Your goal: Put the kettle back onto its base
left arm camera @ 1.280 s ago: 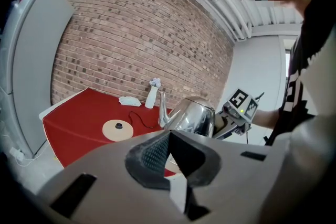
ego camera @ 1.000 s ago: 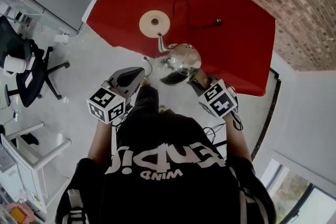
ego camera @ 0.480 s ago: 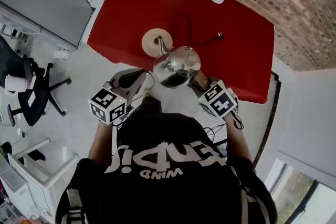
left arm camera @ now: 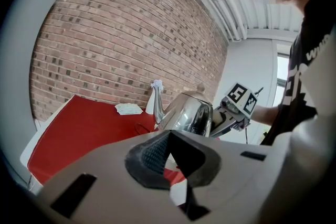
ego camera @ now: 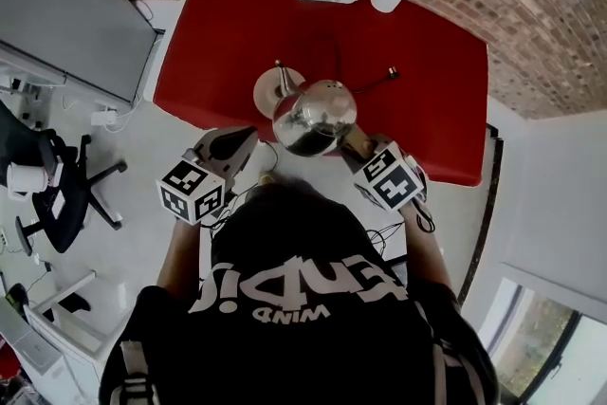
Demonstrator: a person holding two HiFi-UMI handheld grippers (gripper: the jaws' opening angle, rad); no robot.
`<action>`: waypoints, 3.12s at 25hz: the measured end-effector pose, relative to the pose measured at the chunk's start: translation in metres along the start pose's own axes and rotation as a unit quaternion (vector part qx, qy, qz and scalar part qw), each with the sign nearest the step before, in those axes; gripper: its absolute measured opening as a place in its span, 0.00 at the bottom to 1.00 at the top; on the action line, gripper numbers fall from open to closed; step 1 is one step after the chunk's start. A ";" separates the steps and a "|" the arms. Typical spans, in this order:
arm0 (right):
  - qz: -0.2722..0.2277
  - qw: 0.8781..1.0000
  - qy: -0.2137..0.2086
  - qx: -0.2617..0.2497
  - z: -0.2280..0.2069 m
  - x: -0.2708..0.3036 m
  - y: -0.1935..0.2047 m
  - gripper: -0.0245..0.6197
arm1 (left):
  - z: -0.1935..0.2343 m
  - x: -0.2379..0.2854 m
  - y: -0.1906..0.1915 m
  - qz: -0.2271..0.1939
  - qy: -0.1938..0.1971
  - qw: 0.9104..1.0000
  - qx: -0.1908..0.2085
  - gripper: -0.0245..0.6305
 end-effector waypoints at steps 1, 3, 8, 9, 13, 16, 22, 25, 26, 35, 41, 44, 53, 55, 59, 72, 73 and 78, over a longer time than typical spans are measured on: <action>0.001 1.000 0.003 -0.002 -0.003 -0.001 0.000 0.14 | 0.000 0.002 -0.001 0.001 0.000 1.000 0.000 0.05; 0.002 1.000 0.006 -0.004 -0.009 -0.001 0.000 0.14 | 0.001 0.006 -0.004 0.001 -0.002 1.000 0.000 0.05; 0.002 1.000 -0.003 -0.004 -0.017 -0.001 -0.001 0.14 | 0.002 0.011 -0.009 -0.002 -0.009 1.000 -0.003 0.05; 0.001 1.000 -0.006 -0.003 -0.018 -0.001 -0.002 0.14 | 0.003 0.012 -0.010 -0.002 -0.010 1.000 -0.003 0.05; 0.002 1.000 -0.006 -0.010 -0.026 0.001 0.001 0.14 | 0.002 0.021 -0.009 -0.003 -0.012 1.000 -0.003 0.05; -0.002 1.000 -0.007 -0.009 -0.031 0.001 0.004 0.14 | -0.001 0.026 -0.006 -0.001 -0.013 1.000 -0.006 0.05; -0.001 1.000 0.001 -0.019 -0.044 -0.003 -0.005 0.14 | -0.004 0.031 -0.002 -0.001 -0.013 1.000 -0.011 0.05; -0.007 1.000 0.003 -0.025 -0.049 -0.003 -0.016 0.14 | -0.007 0.032 0.000 0.000 -0.011 1.000 -0.013 0.05; -0.009 1.000 0.004 -0.028 -0.052 -0.003 -0.020 0.14 | -0.008 0.033 0.000 0.001 -0.010 1.000 -0.013 0.05; -0.036 0.998 0.012 -0.044 -0.074 0.007 -0.062 0.14 | -0.010 0.033 0.000 0.006 -0.008 1.000 -0.010 0.05; -0.030 0.998 0.018 -0.049 -0.090 0.018 -0.080 0.14 | -0.009 0.035 0.000 0.005 -0.011 1.000 -0.010 0.05; -0.027 0.998 0.018 -0.054 -0.093 0.021 -0.089 0.14 | -0.007 0.034 0.000 0.005 -0.013 1.000 -0.009 0.05; -0.011 0.998 0.011 -0.057 -0.092 0.043 -0.091 0.14 | -0.004 0.034 0.001 0.005 -0.017 1.000 -0.011 0.05; -0.007 0.998 0.010 -0.057 -0.092 0.049 -0.089 0.14 | -0.003 0.034 0.002 0.007 -0.018 1.000 -0.012 0.05; -0.003 0.999 0.007 -0.054 -0.092 0.059 -0.087 0.14 | -0.001 0.033 0.002 0.006 -0.021 1.000 -0.013 0.05; 0.011 0.998 0.007 -0.063 -0.085 0.090 -0.082 0.14 | 0.005 0.029 0.002 0.008 -0.033 0.999 -0.016 0.05; 0.015 0.998 0.006 -0.061 -0.085 0.092 -0.081 0.14 | 0.005 0.029 0.002 0.007 -0.034 0.999 -0.017 0.05; 0.018 0.998 0.009 -0.061 -0.085 0.103 -0.078 0.14 | 0.006 0.028 0.001 0.006 -0.035 0.999 -0.017 0.05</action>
Point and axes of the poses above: the fingertips, and each gripper's own axes: x forward along the fingers, z to its left, y out of its underside, the point moved 5 cm from there along -x, backward along the fingers, and after that the axes turned 1 degree about x, right-handed, at the moved point
